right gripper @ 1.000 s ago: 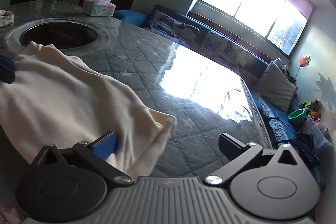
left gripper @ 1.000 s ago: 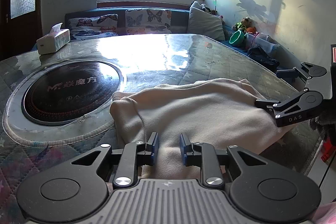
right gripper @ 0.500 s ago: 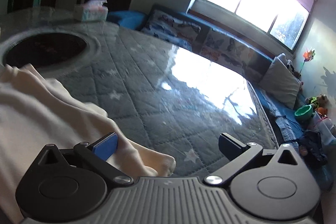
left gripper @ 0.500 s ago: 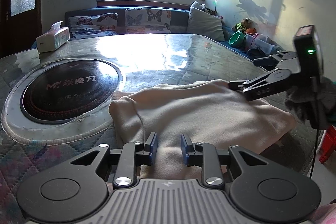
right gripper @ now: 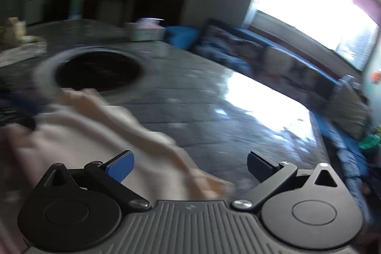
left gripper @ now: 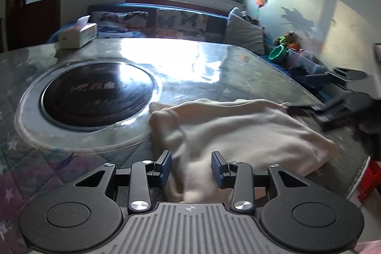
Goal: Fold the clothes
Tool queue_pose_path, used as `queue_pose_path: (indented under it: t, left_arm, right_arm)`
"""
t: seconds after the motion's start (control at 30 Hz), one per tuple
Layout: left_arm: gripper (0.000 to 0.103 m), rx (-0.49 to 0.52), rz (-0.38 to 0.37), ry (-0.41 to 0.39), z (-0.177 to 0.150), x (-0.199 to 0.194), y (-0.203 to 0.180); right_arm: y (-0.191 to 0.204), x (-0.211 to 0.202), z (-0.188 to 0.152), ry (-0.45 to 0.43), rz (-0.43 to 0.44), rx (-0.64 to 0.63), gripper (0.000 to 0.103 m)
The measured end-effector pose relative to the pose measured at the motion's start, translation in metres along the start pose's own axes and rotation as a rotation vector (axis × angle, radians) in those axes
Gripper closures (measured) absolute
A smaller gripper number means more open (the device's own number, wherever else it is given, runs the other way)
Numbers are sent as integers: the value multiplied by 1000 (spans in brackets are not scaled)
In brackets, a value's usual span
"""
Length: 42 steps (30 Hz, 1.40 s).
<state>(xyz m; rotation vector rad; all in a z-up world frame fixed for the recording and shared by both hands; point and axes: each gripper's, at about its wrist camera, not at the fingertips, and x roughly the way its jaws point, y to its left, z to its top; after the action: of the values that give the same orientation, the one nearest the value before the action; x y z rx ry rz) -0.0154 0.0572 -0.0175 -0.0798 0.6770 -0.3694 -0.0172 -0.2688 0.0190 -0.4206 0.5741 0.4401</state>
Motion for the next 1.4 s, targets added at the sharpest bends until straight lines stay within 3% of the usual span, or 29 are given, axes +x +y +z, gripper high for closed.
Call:
queue_pose_path:
  t: [0.1, 0.4, 0.47, 0.57, 0.77, 0.9, 1.03, 1.17, 1.4]
  left_arm:
    - [64, -14, 1, 4, -3, 1, 3]
    - [64, -29, 29, -17, 0, -9, 11]
    - [64, -51, 40, -25, 2, -14, 19]
    - [63, -108, 44, -35, 4, -21, 32]
    - [62, -205, 15, -32, 2, -28, 48]
    - [55, -254, -11, -23, 1, -28, 51]
    - [50, -308, -44, -13, 3, -24, 52]
    - [45, -377, -79, 3, 2, -21, 51]
    - [37, -518, -138, 25, 5, -11, 52]
  right_arm:
    - [29, -11, 5, -13, 108, -66, 4]
    - [101, -20, 19, -30, 305, -248, 11]
    - [114, -19, 21, -28, 345, -284, 21]
    - [134, -13, 22, -21, 382, -328, 26]
    - [160, 1, 25, 9, 406, -382, 45]
    - [173, 6, 24, 18, 382, -424, 48]
    - [177, 10, 23, 28, 348, -429, 64]
    - [166, 11, 28, 25, 360, -354, 83]
    - [138, 4, 34, 5, 427, -186, 87]
